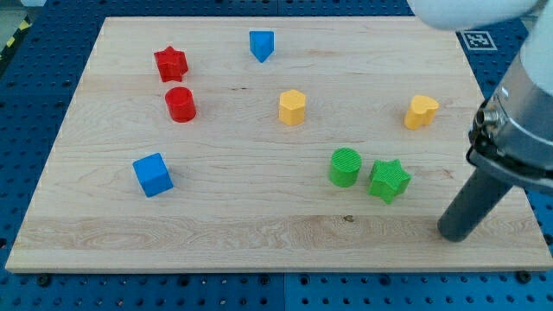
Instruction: Push green star into the green circle
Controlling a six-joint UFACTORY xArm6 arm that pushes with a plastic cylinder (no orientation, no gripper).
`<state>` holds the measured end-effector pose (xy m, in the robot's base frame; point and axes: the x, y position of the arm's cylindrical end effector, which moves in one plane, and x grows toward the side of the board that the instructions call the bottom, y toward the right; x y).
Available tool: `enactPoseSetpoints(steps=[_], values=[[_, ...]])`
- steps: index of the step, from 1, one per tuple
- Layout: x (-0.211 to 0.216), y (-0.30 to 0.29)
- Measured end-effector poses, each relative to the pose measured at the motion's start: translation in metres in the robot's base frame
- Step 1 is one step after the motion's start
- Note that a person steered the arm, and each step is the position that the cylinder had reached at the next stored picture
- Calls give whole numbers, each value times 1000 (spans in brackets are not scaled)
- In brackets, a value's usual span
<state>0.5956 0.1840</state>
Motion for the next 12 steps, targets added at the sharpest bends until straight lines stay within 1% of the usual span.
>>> enactPoseSetpoints(steps=[1, 4, 7, 8, 9, 11, 12], values=[[-13, -40], [-25, -31], [-51, -48], [-51, -48], [-43, -23], [-64, -22], [-65, -24]])
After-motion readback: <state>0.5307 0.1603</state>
